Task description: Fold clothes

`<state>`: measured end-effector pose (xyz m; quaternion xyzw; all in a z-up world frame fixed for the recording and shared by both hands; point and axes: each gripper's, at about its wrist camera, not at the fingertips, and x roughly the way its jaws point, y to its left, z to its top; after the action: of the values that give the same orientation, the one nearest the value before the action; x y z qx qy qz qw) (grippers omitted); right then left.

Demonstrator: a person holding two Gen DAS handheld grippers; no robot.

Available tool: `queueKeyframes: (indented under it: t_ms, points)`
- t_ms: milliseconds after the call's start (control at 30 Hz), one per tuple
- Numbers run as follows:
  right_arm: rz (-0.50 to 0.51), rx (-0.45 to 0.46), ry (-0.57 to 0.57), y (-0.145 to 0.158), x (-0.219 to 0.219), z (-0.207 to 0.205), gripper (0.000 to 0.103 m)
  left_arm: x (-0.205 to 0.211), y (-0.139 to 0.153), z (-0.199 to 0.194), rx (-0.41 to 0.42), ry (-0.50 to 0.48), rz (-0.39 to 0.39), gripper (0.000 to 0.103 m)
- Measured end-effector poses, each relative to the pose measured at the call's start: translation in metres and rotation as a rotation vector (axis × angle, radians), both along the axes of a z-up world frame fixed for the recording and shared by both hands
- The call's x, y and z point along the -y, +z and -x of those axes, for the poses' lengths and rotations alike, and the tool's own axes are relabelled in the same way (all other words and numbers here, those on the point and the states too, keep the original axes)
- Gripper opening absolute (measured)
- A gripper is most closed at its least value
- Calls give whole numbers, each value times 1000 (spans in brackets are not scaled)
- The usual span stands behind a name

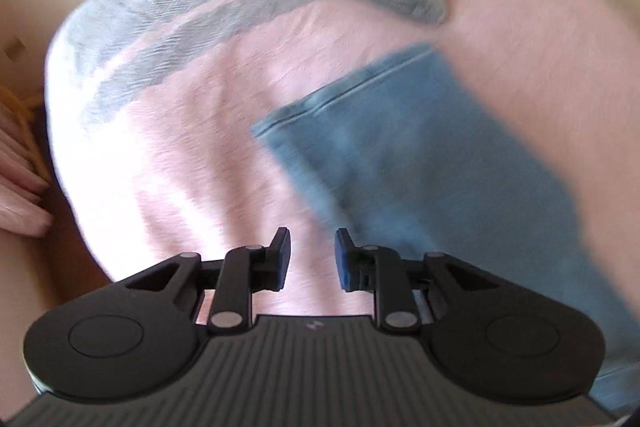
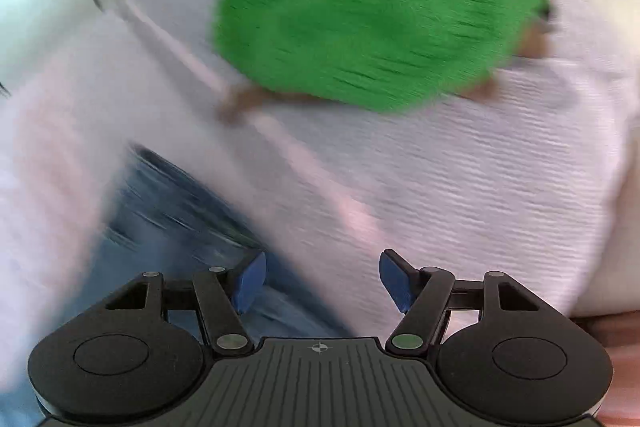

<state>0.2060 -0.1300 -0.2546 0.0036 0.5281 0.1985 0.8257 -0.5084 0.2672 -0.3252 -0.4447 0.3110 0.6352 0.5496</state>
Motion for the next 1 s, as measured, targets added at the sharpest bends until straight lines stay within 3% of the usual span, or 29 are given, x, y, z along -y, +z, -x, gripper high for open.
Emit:
queueKeyframes:
  t_ms: [167,267,433,567,633,667,700,733,767,800,1000]
  points:
    - [-167,-169,110,-23,-87,-16,67,-25,-12,-18,137,-4,23,29]
    - [-173,-267,152,-45,-146,-19,67,-37,-26,-27,191,6,58,29]
    - [30,-262,200,-78,-246,-3,67,-45,-42,-34,206,-14,80,33]
    - [274,-228,200,-109,-298,-2,67,-50,-46,-32,211,-16,94,38]
    - [335,-235,185,-122,-298,-4,66,-52,-48,-31,214,-16,100,39]
    - [336,-232,182,-123,-294,-4,59,-54,-49,-30,219,-10,103,40]
    - [333,-212,187,-121,-287,-2,38,-57,-50,-28,225,-2,105,40]
    - [310,-213,184,-119,-279,-2,36,-59,-51,-26,231,5,106,40]
    - [271,-230,175,-117,-268,-3,26,-61,-52,-24,235,12,105,40]
    - [233,-247,167,-115,-258,-4,22,-63,-53,-21,236,17,106,40]
    - [50,-339,105,-109,-206,-9,21,-61,-60,-13,222,54,138,39]
